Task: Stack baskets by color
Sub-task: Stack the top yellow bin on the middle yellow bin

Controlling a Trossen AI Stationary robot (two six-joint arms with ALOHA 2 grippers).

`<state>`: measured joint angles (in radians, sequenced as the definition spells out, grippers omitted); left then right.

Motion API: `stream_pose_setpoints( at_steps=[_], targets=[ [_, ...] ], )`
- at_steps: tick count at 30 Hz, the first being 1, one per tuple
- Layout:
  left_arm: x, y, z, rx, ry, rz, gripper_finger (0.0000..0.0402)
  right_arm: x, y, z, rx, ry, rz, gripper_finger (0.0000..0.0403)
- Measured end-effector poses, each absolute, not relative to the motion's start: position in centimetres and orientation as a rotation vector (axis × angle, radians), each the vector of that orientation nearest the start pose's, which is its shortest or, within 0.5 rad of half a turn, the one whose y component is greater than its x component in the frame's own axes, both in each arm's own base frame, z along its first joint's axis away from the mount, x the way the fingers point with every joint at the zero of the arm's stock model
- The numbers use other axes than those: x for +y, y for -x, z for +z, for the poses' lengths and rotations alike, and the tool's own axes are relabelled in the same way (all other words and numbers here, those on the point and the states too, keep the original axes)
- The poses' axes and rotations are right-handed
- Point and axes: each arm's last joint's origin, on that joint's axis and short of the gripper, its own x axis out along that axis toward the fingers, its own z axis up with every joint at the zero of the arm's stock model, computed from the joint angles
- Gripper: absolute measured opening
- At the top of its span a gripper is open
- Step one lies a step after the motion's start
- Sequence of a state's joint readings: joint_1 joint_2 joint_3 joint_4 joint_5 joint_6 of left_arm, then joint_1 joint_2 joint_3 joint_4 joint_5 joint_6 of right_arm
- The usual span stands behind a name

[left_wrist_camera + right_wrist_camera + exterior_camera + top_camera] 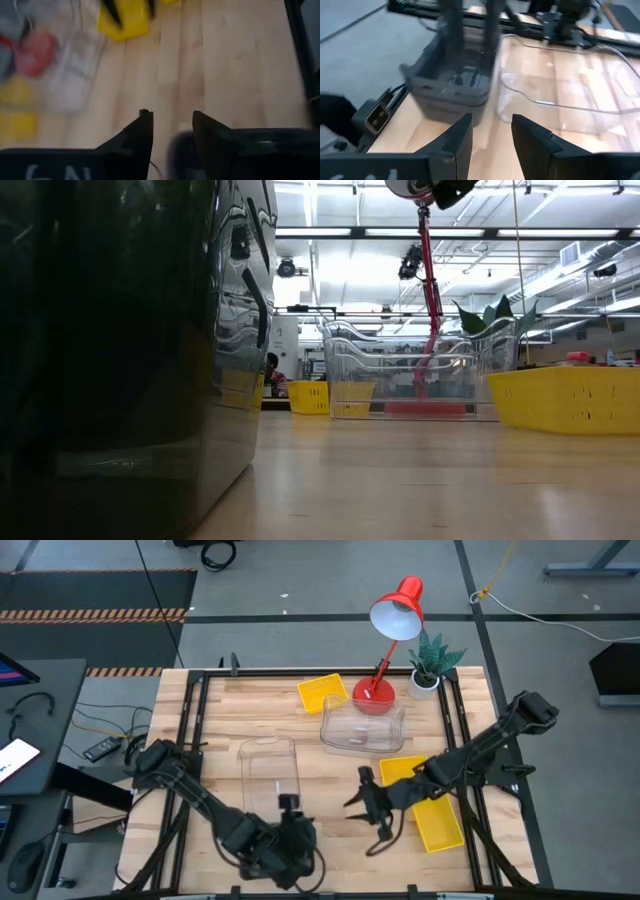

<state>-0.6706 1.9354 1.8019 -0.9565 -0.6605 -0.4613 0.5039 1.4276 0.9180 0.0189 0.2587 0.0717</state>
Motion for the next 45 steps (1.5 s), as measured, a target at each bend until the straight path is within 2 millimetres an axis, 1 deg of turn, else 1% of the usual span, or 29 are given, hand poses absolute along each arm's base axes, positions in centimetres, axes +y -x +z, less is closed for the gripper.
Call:
stream_pose_setpoints(
  at_steps=[4, 7, 10, 16, 19, 21, 23, 27, 32, 37, 41, 45],
  targets=[
    [-23.0, -33.9, 29.8, 0.825, -0.430, 0.111, 0.0144, 13.9, -27.4, 25.5, 0.470, 0.039, 0.185, 0.0142],
    [-22.2, -34.4, 29.8, 0.844, -0.535, 0.084, 0.0142, 14.0, -26.5, 25.7, 0.516, -0.013, 0.152, 0.0142],
    [-21.2, -34.5, 29.6, 0.902, -0.620, 0.078, 0.0142, 14.0, -25.5, 25.2, 0.591, -0.082, 0.039, 0.0142],
    [-18.5, -33.7, 28.8, 1.114, -0.739, 0.116, 0.0141, 13.9, -24.2, 23.1, 0.722, -0.188, -0.213, 0.0142],
    [-17.1, -33.0, 29.0, 1.170, -0.776, 0.119, 0.0135, 14.0, -24.4, 22.5, 0.724, -0.255, -0.254, 0.0142],
    [-16.1, -32.3, 29.3, 1.171, -0.786, 0.112, 0.0129, 14.3, -24.8, 22.4, 0.691, -0.282, -0.263, 0.0142],
    [-14.6, -31.6, 29.4, 1.167, -0.787, 0.098, 0.0121, 14.6, -25.2, 22.5, 0.646, -0.295, -0.270, 0.0142],
    [-10.9, -30.7, 29.7, 1.089, -0.742, 0.053, 0.0109, 14.7, -25.7, 22.5, 0.589, -0.302, -0.291, 0.0142],
    [-6.1, -30.6, 29.0, 1.026, -0.628, -0.022, 0.0095, 14.0, -26.1, 22.6, 0.552, -0.286, -0.346, 0.0142],
    [-1.4, -31.0, 27.6, 0.994, -0.541, -0.051, 0.0082, 13.5, -26.4, 22.7, 0.545, -0.244, -0.360, 0.0142],
    [2.1, -31.2, 26.8, 0.976, -0.471, -0.025, 0.0074, 13.1, -26.7, 22.8, 0.532, -0.231, -0.361, 0.0142],
    [5.4, -31.2, 27.0, 0.916, -0.363, 0.008, 0.0071, 12.9, -27.0, 22.9, 0.522, -0.211, -0.357, 0.0142]
  ],
)
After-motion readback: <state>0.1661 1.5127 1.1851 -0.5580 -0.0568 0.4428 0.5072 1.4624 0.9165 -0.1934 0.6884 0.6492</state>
